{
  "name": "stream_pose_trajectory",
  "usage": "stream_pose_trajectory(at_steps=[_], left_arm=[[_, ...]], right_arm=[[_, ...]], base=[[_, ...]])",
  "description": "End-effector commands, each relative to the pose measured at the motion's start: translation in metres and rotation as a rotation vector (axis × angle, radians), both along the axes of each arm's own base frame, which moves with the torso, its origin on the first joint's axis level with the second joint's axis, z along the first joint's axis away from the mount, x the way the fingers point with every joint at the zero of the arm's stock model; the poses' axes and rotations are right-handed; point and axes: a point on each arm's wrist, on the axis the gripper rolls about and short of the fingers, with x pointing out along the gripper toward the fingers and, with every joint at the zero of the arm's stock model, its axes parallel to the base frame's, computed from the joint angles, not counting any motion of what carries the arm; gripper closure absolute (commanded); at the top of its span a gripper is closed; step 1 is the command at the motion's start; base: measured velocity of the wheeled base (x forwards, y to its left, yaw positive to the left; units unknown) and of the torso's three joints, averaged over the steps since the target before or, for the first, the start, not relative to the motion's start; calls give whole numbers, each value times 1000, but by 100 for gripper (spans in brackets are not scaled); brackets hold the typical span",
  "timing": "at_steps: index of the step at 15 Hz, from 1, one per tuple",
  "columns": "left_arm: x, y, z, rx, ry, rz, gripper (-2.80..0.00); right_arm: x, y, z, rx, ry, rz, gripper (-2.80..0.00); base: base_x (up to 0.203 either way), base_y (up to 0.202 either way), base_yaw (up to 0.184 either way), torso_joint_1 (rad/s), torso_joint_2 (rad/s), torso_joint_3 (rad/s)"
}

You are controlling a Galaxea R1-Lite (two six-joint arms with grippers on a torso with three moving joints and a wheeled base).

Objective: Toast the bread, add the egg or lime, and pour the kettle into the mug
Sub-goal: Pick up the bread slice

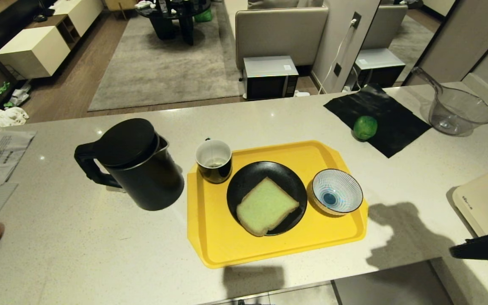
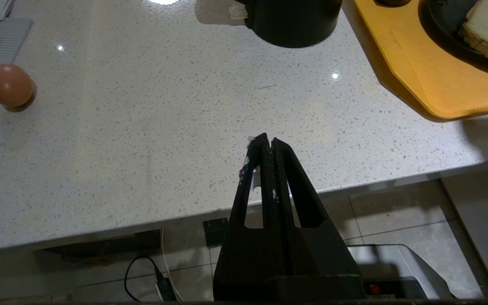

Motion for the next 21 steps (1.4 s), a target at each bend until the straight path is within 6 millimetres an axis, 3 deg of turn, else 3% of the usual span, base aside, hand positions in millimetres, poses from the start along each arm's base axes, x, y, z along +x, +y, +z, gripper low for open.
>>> stream_pose_trajectory(at_steps=[1,3,6,10,16,21], left_arm=[[0,0,0,0,-1,1,0],[0,0,0,0,-1,1,0],[0,0,0,0,-1,1,0],[0,0,0,0,-1,1,0],[0,0,0,0,-1,1,0],[0,0,0,0,-1,1,0]], right_arm=[[20,15,-12,-16,84,54,-280],[32,34,-16,-25,102,127,-280],[30,67,-11,9,133,183,-280],[43,109,-16,-15,179,226,-280],[9,169,-23,-257,4,350,-280],[-5,221,-17,-353,-189,420,-280]], base=[[0,0,0,0,0,0],[0,0,0,0,0,0],[0,0,0,0,0,0],[0,0,0,0,0,0],[0,0,0,0,0,0],[0,0,0,0,0,0]])
